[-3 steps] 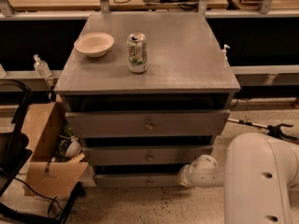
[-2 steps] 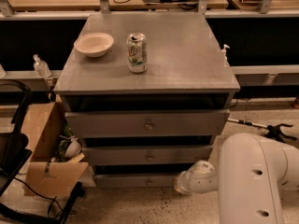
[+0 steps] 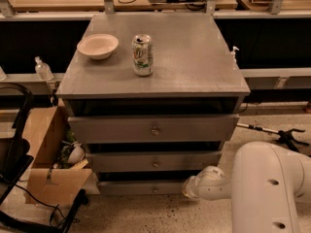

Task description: Open bottom drawer

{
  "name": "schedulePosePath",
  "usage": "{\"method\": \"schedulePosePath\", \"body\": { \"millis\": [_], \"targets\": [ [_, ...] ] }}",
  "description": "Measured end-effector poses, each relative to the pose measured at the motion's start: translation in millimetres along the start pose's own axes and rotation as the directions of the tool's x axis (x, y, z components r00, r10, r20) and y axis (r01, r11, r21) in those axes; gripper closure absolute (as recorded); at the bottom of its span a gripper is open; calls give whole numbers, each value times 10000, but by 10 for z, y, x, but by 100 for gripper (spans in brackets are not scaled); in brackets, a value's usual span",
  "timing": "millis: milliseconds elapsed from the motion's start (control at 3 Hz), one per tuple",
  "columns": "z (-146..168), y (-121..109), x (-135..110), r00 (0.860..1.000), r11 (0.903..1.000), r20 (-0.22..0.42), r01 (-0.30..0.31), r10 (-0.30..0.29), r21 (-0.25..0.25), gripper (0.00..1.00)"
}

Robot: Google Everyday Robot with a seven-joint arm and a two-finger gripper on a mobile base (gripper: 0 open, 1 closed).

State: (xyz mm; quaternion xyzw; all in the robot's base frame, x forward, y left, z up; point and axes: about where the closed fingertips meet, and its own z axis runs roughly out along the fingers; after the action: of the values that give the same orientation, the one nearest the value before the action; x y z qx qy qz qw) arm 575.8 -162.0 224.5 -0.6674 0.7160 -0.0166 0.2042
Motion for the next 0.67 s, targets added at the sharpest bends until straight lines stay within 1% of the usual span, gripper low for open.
{"method": "schedulePosePath", "body": {
  "millis": [333,667],
  "targets": [
    [89,-150,54,9997,9983,234,81,-95,581,100],
    [100,-160,44,9995,9978,255,170,-187,637,82]
  ]
}}
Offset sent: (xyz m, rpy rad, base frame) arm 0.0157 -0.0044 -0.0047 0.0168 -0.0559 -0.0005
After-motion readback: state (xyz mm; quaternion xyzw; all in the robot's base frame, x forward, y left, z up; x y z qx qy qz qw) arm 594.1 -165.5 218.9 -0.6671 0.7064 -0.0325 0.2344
